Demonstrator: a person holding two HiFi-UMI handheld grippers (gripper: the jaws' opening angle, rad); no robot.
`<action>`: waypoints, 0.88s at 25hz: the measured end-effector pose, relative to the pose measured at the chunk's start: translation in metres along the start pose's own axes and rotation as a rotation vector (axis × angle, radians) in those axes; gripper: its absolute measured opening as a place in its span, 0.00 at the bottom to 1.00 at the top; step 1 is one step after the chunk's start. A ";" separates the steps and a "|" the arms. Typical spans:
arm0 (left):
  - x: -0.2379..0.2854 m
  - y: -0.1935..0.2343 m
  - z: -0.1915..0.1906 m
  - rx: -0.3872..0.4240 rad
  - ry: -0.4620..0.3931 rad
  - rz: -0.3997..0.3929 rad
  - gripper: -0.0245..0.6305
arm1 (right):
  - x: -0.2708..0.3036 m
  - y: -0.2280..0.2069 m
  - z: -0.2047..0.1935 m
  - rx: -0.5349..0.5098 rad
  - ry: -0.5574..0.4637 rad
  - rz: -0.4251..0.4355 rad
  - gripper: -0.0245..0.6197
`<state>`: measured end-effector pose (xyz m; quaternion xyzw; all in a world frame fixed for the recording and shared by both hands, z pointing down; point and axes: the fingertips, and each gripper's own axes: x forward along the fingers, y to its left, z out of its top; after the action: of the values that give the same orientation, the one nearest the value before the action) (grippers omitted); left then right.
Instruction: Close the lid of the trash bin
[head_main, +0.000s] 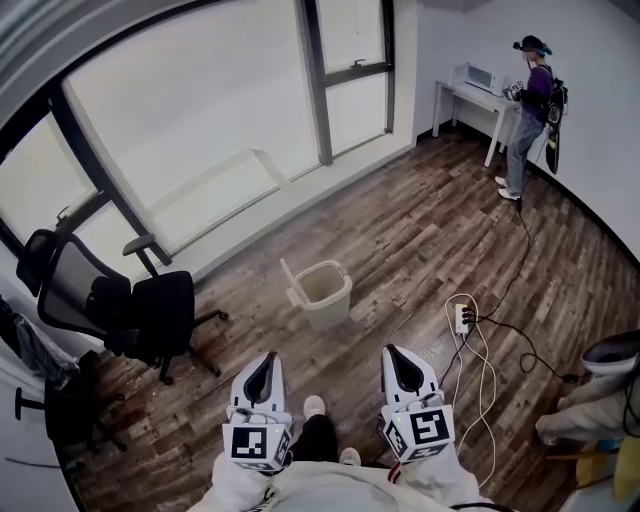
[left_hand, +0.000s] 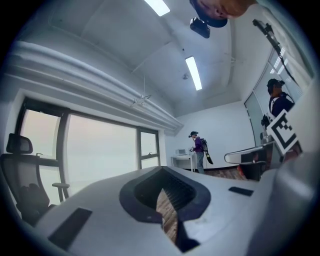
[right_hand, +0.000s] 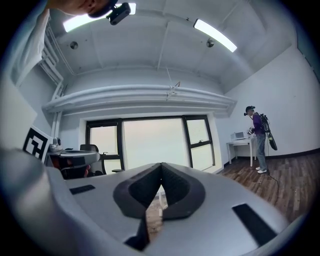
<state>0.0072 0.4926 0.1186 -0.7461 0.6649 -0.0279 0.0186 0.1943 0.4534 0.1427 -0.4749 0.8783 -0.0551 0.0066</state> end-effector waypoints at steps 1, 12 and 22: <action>0.005 0.002 -0.001 -0.003 -0.001 -0.004 0.04 | 0.005 0.000 -0.001 -0.002 0.004 0.001 0.07; 0.077 0.042 -0.014 -0.015 0.008 -0.032 0.04 | 0.080 -0.006 -0.006 -0.011 0.033 -0.006 0.07; 0.158 0.112 -0.017 -0.028 0.007 -0.067 0.04 | 0.190 0.005 -0.004 -0.023 0.068 -0.012 0.07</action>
<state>-0.0873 0.3230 0.1309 -0.7680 0.6401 -0.0218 0.0051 0.0853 0.2980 0.1536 -0.4781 0.8757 -0.0611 -0.0289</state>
